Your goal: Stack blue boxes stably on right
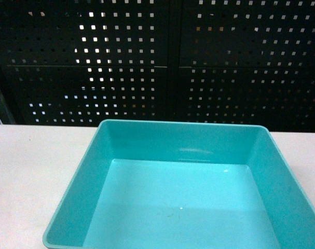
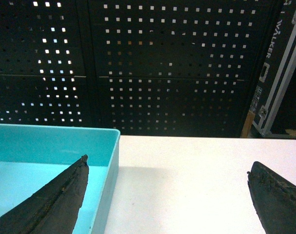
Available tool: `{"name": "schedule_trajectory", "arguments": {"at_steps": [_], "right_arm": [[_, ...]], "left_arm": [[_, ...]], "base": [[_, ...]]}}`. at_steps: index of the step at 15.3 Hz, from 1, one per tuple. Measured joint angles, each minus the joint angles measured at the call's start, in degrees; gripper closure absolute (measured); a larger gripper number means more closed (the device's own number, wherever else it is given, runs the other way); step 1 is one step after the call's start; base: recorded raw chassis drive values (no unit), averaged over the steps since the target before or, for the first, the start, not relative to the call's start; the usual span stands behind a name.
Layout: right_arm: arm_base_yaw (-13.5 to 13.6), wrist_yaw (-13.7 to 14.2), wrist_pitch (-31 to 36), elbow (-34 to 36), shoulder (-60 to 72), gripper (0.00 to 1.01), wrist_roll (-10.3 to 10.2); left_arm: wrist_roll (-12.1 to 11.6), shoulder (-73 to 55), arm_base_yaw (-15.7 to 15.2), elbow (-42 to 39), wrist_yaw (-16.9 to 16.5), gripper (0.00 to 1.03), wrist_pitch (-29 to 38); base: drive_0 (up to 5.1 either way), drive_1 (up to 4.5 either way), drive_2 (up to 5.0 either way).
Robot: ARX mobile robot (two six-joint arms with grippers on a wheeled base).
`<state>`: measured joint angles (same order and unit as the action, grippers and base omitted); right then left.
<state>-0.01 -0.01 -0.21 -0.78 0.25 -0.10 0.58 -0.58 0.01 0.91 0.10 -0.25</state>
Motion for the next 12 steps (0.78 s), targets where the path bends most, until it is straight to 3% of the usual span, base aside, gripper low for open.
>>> {"name": "schedule_trajectory", "arguments": {"at_steps": [12], "right_arm": [[0.0, 0.0, 0.0, 0.0, 0.0, 0.03, 0.0]], "left_arm": [[0.0, 0.0, 0.0, 0.0, 0.0, 0.05, 0.0]], "base": [[0.0, 0.0, 0.0]]}}
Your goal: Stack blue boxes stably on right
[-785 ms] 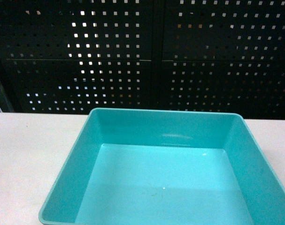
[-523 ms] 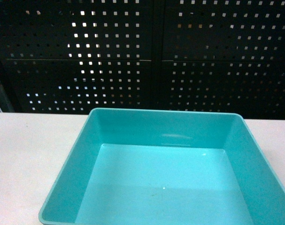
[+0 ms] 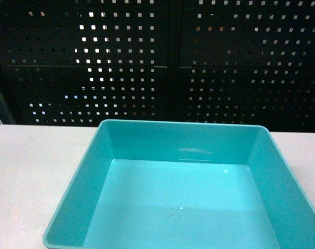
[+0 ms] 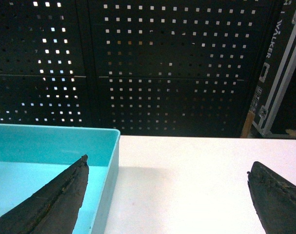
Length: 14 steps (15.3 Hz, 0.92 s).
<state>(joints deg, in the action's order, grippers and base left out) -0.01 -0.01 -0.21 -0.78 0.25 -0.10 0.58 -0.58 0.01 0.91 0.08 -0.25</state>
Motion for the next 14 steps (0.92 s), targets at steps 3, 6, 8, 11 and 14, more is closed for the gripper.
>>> {"name": "schedule_trajectory", "arguments": {"at_steps": [3, 6, 8, 11, 14], "right_arm": [[0.0, -0.1, -0.2, 0.0, 0.0, 0.03, 0.0], [0.2, -4.0, 5.0, 0.4, 1.7, 0.03, 2.9], [-2.3, -5.9, 18.1, 0.0, 15.2, 0.03, 4.3], [-1.8, -8.9, 34.9, -8.0, 42.0, 0.03, 6.6], [1.3, -9.3, 28.1, -24.6, 61.4, 0.03, 9.9]], "left_arm": [[-0.3, -0.6, 3.0, -0.1, 3.3, 0.05, 1.7], [1.9, -6.2, 3.8, -0.8, 3.5, 0.05, 4.5], [2.5, -20.5, -2.3, 0.0, -2.2, 0.05, 17.9], [2.3, -45.6, -6.2, 12.9, -11.8, 0.05, 26.6], [0.9, -62.1, -2.6, 31.1, -14.7, 0.05, 23.9]], "base": [[0.0, 0.0, 0.0], [0.0, 0.0, 0.0], [0.0, 0.0, 0.0], [0.0, 0.0, 0.0], [0.0, 0.0, 0.0]]}}
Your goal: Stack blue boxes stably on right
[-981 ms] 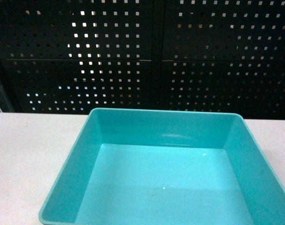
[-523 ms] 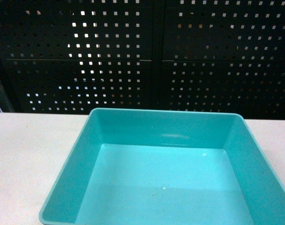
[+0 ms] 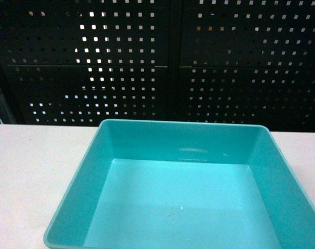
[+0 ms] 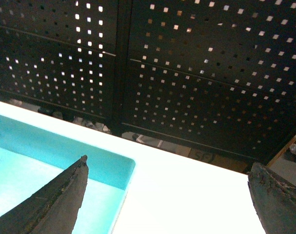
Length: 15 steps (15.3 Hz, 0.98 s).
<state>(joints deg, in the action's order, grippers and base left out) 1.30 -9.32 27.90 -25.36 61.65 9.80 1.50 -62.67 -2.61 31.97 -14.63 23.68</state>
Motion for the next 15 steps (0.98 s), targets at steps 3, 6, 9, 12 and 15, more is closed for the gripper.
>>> {"name": "schedule_trajectory", "arguments": {"at_steps": [3, 6, 9, 12, 15], "right_arm": [[2.2, 1.8, -6.0, -15.8, 15.7, 0.03, 3.9], [4.5, 4.4, -13.9, -26.0, 26.8, 0.03, 6.9], [5.5, 6.3, -14.9, -26.6, 32.1, 0.03, 8.8], [4.6, 8.8, -13.6, -25.4, 37.9, 0.03, 9.4], [4.5, 10.1, -11.0, -22.3, 41.1, 0.03, 10.0]], "left_arm": [[-0.4, -15.3, 3.7, 18.2, 1.9, 0.05, -10.5], [0.3, -26.2, 6.6, 31.5, 2.1, 0.05, -21.6], [2.9, -33.6, 9.6, 32.2, 4.6, 0.05, -26.6], [6.1, -38.0, 12.0, 32.5, 8.0, 0.05, -29.7], [8.0, -40.5, 16.0, 33.1, 10.2, 0.05, -32.3]], "base": [[0.0, 0.0, 0.0], [0.0, 0.0, 0.0], [0.0, 0.0, 0.0], [0.0, 0.0, 0.0], [0.0, 0.0, 0.0]]}}
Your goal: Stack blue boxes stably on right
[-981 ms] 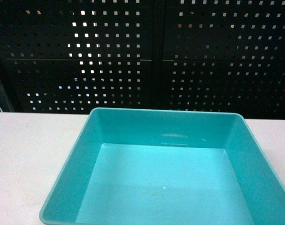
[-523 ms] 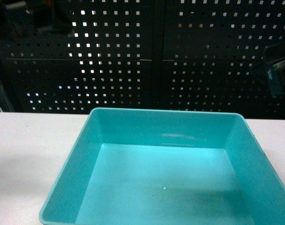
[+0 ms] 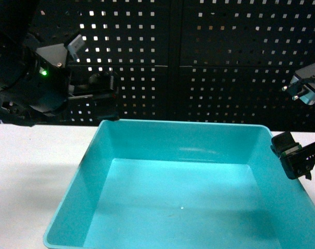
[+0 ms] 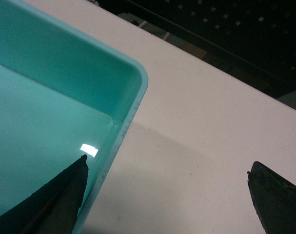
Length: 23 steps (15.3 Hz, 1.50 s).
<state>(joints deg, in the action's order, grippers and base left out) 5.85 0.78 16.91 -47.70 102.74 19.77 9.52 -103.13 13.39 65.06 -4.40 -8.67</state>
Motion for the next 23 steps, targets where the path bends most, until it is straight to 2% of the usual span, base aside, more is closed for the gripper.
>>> {"name": "schedule_trajectory", "arguments": {"at_steps": [1, 2, 3, 5, 6, 8, 10, 12, 15, 17, 20, 21, 22, 23], "right_arm": [[-0.3, 0.1, 2.1, 1.8, 0.4, 0.03, 0.2], [-1.4, -1.1, 5.9, 3.9, 1.0, 0.03, -0.2], [-1.8, -1.7, 7.0, 4.5, 1.1, 0.03, -0.3], [-2.2, -2.1, 7.6, 5.2, 1.1, 0.03, -1.1], [-2.2, -2.5, 7.0, 5.1, 0.9, 0.03, -2.3], [-1.9, -4.0, 1.2, 4.2, -0.4, 0.03, -7.5], [-1.1, -3.6, 0.8, 4.2, -0.9, 0.03, -9.6], [-0.5, -1.6, 2.8, 4.4, -1.3, 0.03, -9.6], [-0.2, 2.9, 6.6, 5.0, -3.3, 0.03, -7.0], [-0.2, 4.2, 5.5, 4.8, -5.9, 0.03, -4.9], [0.1, 5.0, 3.2, 3.6, -7.3, 0.03, -4.0], [0.2, 4.0, 1.6, 3.3, -7.6, 0.03, -4.3], [0.1, 4.1, 2.6, 3.4, -7.6, 0.03, -4.4], [-1.5, 0.3, -1.9, 2.9, -9.3, 0.03, -8.1]], "left_arm": [[1.6, -0.6, 3.1, 0.1, 0.9, 0.05, -2.4], [4.7, -1.6, 6.5, -1.5, 3.2, 0.05, -3.3], [5.8, -1.9, 6.7, -1.9, 2.8, 0.05, -3.0], [6.4, -1.6, 7.6, -3.2, 4.5, 0.05, -2.0], [6.3, -1.1, 8.0, -4.0, 5.5, 0.05, -1.9], [6.3, 0.2, 7.8, -4.6, 5.5, 0.05, -2.7], [6.3, 1.4, 7.2, -5.1, 5.4, 0.05, -3.3], [6.3, 2.6, 6.7, -5.2, 5.2, 0.05, -3.5], [6.3, 3.8, 5.9, -5.2, 4.3, 0.05, -3.5], [6.4, 4.7, 5.6, -5.7, 4.0, 0.05, -3.5], [6.9, 5.4, 5.4, -7.2, 2.8, 0.05, -2.9], [7.1, 5.7, 5.2, -7.5, 2.3, 0.05, -2.9], [8.3, 6.4, 4.5, -7.9, 0.0, 0.05, -1.9], [9.8, 10.2, 2.8, -7.1, -0.2, 0.05, -1.9]], "base": [[0.0, 0.0, 0.0], [0.0, 0.0, 0.0], [0.0, 0.0, 0.0], [0.0, 0.0, 0.0], [0.0, 0.0, 0.0], [0.0, 0.0, 0.0], [0.0, 0.0, 0.0], [0.0, 0.0, 0.0], [0.0, 0.0, 0.0], [0.0, 0.0, 0.0], [0.0, 0.0, 0.0], [0.0, 0.0, 0.0], [0.0, 0.0, 0.0], [0.0, 0.0, 0.0]]}}
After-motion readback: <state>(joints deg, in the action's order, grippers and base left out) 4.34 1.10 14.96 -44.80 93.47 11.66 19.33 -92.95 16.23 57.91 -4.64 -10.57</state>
